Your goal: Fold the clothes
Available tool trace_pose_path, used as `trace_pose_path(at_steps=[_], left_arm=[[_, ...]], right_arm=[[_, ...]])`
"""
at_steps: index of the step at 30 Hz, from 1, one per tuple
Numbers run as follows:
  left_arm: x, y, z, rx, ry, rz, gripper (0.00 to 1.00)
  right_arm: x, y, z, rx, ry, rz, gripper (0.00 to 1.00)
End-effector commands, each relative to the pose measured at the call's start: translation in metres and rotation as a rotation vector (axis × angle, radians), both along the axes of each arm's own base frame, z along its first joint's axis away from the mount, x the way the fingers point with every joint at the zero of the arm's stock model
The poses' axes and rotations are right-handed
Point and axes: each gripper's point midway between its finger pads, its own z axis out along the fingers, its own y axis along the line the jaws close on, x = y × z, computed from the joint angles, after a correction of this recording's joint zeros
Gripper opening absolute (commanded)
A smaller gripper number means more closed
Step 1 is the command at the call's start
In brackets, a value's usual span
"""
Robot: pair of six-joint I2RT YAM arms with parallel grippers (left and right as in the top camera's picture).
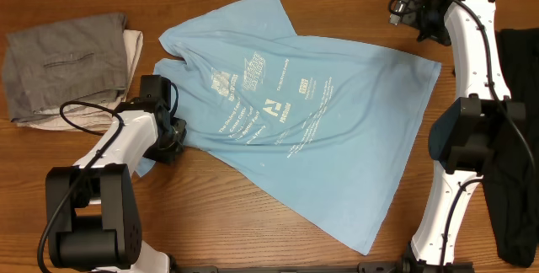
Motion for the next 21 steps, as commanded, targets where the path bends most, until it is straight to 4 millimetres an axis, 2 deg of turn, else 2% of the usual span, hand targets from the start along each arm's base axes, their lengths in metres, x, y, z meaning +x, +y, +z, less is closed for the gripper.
trace_pose_path(at_steps=[1,6,11,17,21], left_arm=[[0.010,0.011,0.003,0.043,-0.022,-0.016,0.04],[0.019,0.001,0.005,-0.008,-0.056,-0.056,0.04],[0.015,-0.002,0.012,-0.021,-0.035,-0.075,0.04],[0.031,-0.004,0.021,-0.023,-0.090,-0.132,0.04],[0.035,-0.004,0.023,-0.018,-0.101,-0.144,0.04]], right_arm=[[0.003,-0.003,0.012,-0.003,-0.032,-0.009,1.00],[0.003,-0.003,0.012,-0.003,-0.032,-0.009,1.00],[0.003,-0.003,0.012,-0.003,-0.032,-0.009,1.00],[0.003,-0.003,0.012,-0.003,-0.032,-0.009,1.00],[0.003,-0.003,0.012,-0.003,-0.032,-0.009,1.00]])
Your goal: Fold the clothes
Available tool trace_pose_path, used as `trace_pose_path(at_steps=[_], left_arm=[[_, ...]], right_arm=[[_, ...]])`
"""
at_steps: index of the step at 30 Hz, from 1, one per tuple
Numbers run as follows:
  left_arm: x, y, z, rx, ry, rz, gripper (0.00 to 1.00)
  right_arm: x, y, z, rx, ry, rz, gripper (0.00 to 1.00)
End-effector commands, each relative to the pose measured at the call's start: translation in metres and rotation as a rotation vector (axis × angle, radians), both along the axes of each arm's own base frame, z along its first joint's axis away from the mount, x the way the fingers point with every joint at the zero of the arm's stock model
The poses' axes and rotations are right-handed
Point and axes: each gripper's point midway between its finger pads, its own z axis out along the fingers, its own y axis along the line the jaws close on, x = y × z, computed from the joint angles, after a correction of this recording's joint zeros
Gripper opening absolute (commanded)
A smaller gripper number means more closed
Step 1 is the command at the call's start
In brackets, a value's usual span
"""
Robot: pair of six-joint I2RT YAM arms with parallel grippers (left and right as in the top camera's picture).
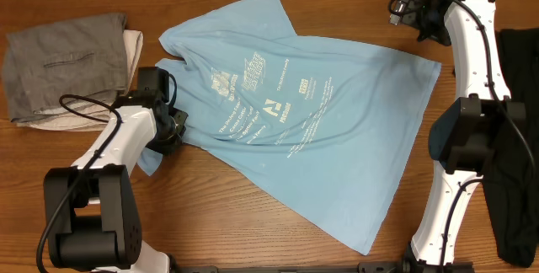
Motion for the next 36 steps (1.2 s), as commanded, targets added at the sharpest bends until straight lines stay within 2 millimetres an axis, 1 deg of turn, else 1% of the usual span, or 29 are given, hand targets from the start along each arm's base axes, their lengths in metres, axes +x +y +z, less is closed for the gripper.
trace_pose_path(at_steps=[1,7,15,20,24,26,29,30,33,35,36], left_arm=[[0.012,0.002,0.009,0.003,-0.039,-0.028,0.04],[0.030,0.003,0.014,0.014,-0.114,-0.065,0.04],[0.034,0.006,0.014,0.033,-0.130,-0.060,0.04],[0.045,0.007,0.013,0.041,-0.164,-0.069,0.04],[0.051,0.006,0.013,0.050,-0.185,-0.113,0.04],[0.058,0.003,0.022,0.044,-0.210,-0.153,0.04],[0.068,0.000,0.050,0.066,-0.237,-0.257,0.04],[0.065,0.002,0.067,0.101,-0.213,-0.281,0.07],[0.045,0.006,0.098,0.152,-0.119,-0.288,0.14],[0.030,0.000,0.109,0.144,-0.057,-0.311,0.30],[0.022,-0.003,0.111,0.138,-0.023,-0.323,0.34]], right_arm=[[0.003,-0.003,0.012,-0.003,-0.032,-0.008,1.00],[0.003,-0.003,0.012,-0.003,-0.032,-0.008,1.00],[0.003,-0.003,0.012,-0.003,-0.032,-0.008,1.00],[0.003,-0.003,0.012,-0.003,-0.032,-0.008,1.00],[0.003,-0.003,0.012,-0.003,-0.032,-0.008,1.00],[0.003,-0.003,0.012,-0.003,-0.032,-0.008,1.00],[0.003,-0.003,0.012,-0.003,-0.032,-0.008,1.00],[0.003,-0.003,0.012,-0.003,-0.032,-0.008,1.00],[0.003,-0.003,0.012,-0.003,-0.032,-0.008,1.00],[0.003,-0.003,0.012,-0.003,-0.032,-0.008,1.00],[0.003,-0.003,0.012,-0.003,-0.032,-0.008,1.00]])
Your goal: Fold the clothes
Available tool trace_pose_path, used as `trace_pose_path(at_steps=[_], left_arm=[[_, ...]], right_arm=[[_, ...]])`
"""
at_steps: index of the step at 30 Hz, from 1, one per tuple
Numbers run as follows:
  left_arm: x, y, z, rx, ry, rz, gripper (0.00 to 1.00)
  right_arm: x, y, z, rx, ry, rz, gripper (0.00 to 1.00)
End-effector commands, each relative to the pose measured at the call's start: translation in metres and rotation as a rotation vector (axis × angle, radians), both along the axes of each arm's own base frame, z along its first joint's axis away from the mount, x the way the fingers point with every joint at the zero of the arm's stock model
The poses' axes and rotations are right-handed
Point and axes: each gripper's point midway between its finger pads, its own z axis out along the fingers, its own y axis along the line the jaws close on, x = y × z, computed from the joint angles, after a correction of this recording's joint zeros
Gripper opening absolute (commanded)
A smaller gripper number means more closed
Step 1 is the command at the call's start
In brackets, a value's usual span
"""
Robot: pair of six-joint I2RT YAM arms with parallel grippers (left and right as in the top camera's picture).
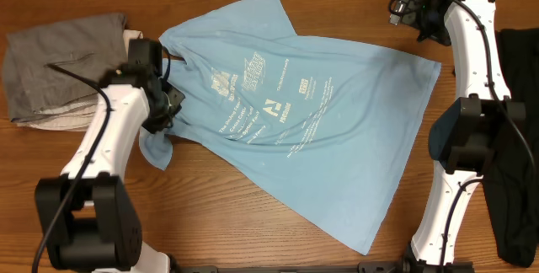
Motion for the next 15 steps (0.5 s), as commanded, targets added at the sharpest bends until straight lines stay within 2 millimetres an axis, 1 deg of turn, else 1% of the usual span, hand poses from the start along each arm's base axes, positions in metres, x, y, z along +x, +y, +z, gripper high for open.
trace_pose_path(at_steps=[1,4,6,7,9,12,15], left_arm=[[-0.008,-0.007,0.033,0.052,0.005,-0.075,0.38],[-0.036,-0.016,0.020,0.057,0.123,-0.112,0.44],[-0.049,-0.019,0.010,0.068,0.180,-0.096,0.50],[-0.058,-0.019,-0.001,0.079,0.211,-0.067,0.56],[-0.067,-0.018,-0.014,0.079,0.250,-0.044,0.57],[-0.082,-0.014,-0.030,0.087,0.315,-0.013,0.55],[-0.085,-0.012,-0.048,0.082,0.328,0.007,0.52]], right_arm=[[0.003,-0.003,0.012,-0.003,-0.032,-0.009,1.00],[0.003,-0.003,0.012,-0.003,-0.032,-0.009,1.00],[0.003,-0.003,0.012,-0.003,-0.032,-0.009,1.00],[0.003,-0.003,0.012,-0.003,-0.032,-0.008,1.00],[0.003,-0.003,0.012,-0.003,-0.032,-0.008,1.00],[0.003,-0.003,0.012,-0.003,-0.032,-0.009,1.00],[0.003,-0.003,0.012,-0.003,-0.032,-0.009,1.00]])
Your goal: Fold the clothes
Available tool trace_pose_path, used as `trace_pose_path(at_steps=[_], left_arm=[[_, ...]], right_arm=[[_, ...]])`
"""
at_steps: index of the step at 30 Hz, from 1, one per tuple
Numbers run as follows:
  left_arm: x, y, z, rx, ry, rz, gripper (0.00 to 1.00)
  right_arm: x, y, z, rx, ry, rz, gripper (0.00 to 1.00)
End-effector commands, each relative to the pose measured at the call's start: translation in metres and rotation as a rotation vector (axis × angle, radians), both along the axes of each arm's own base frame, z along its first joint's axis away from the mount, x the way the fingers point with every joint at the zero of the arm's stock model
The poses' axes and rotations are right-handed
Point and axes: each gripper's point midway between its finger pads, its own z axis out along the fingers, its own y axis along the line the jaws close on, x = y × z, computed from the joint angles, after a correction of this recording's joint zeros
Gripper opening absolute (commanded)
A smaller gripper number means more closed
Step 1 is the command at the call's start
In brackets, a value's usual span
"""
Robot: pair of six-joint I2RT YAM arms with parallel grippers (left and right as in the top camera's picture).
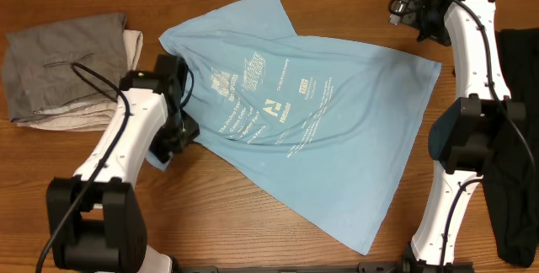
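Observation:
A light blue T-shirt [320, 130] with white print lies spread across the table, skewed, its hem toward the lower right. My left gripper [180, 130] sits at the shirt's left side, shut on the left sleeve [160, 152], which is bunched beneath the wrist. My right gripper [402, 8] hovers at the far back right, off the shirt's corner and holding nothing; the overhead view is too small to show how its fingers stand.
A stack of folded grey and beige clothes [59, 66] lies at the back left. A black garment [514, 163] lies along the right edge, behind the right arm. Bare wooden tabletop [219, 214] shows at the front.
My left gripper has moved right and toward the front, from the shirt's upper left edge onto its left side. The sleeve flap now lies tucked under the wrist. The right arm is unchanged.
My left gripper was first at the left sleeve near the front edge of the shirt. Then it stood slightly further back, then up near the grey stack with the sleeve hanging from it. Now it is over the shirt's left side with the sleeve bunched below.

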Motion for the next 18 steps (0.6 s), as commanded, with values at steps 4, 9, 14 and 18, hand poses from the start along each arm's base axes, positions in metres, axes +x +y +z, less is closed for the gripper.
trace_pose_path(at_steps=[4,9,14,18], left_arm=[[0.002,0.008,-0.042,0.026,-0.001,0.062,0.50],[0.005,0.010,-0.065,0.043,0.029,0.072,0.55],[-0.003,0.014,-0.083,0.073,0.095,0.090,0.55],[-0.015,0.020,-0.086,0.120,0.142,0.157,0.52]], right_arm=[[0.003,-0.003,0.012,-0.003,-0.031,-0.009,1.00],[0.003,-0.003,0.012,-0.003,-0.031,-0.008,1.00],[0.003,-0.003,0.012,-0.003,-0.031,-0.009,1.00],[0.003,-0.003,0.012,-0.003,-0.031,-0.008,1.00]])
